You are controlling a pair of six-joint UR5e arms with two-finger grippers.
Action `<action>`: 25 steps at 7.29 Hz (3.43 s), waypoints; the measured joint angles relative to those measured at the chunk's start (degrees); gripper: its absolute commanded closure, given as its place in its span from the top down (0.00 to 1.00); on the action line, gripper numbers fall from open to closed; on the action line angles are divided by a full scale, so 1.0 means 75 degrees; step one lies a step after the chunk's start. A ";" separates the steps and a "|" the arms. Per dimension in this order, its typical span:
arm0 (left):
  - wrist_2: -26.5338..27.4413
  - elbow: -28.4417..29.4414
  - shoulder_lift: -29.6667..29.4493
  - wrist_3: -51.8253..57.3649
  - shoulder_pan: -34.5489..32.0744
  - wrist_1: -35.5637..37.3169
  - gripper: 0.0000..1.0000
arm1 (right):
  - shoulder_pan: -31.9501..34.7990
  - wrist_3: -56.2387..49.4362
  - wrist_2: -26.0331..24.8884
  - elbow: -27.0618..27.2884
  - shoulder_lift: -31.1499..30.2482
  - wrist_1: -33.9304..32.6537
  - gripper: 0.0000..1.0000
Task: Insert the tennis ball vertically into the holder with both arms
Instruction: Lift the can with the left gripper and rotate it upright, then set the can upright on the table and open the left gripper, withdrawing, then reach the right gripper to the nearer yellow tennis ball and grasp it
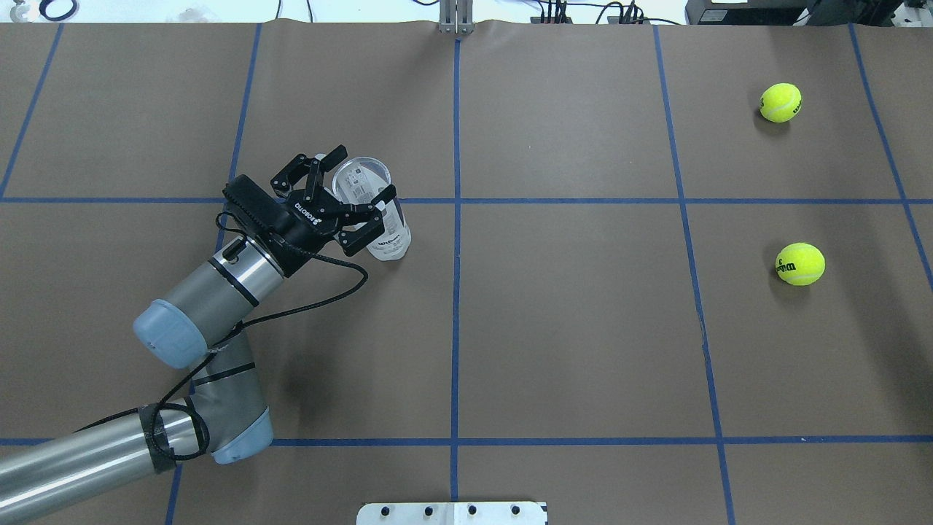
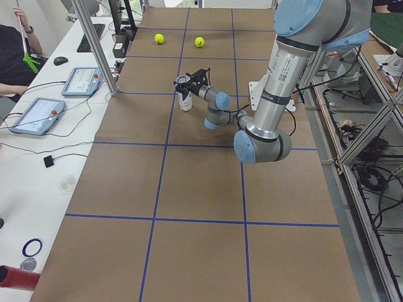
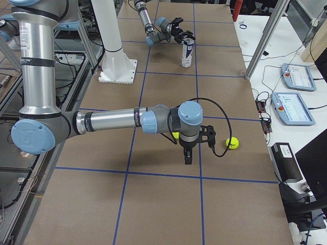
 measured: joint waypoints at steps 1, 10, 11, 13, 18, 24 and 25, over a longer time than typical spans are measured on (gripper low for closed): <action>0.0000 -0.0035 -0.0014 0.0005 -0.0002 -0.0001 0.99 | -0.0001 -0.0002 0.0000 -0.0001 -0.0004 0.0002 0.99; -0.0128 -0.2568 0.1876 -0.0823 -0.1325 0.2015 0.99 | -0.0325 0.0301 0.0125 0.0653 0.0375 0.0034 0.99; -0.0430 -0.2608 0.2301 -0.1273 -0.1688 0.2330 0.99 | -0.0584 0.0899 0.0257 0.0700 0.0394 0.0093 0.99; -0.2279 -0.2772 0.2961 -0.1914 -0.2662 0.3533 0.99 | -0.1397 0.2610 0.0156 0.0766 0.0371 0.0760 0.99; -0.3728 -0.3402 0.3074 -0.3851 -0.3138 0.5381 0.99 | -0.3015 0.3967 -0.0720 0.0656 0.0045 0.1633 0.99; -0.3707 -0.3264 0.3135 -0.3902 -0.3134 0.5391 0.99 | -0.4202 0.3891 -0.1220 -0.0029 0.0424 0.1631 0.99; -0.3705 -0.3246 0.3141 -0.3901 -0.3132 0.5390 0.99 | -0.4288 0.3887 -0.1259 -0.0133 0.0501 0.1631 0.99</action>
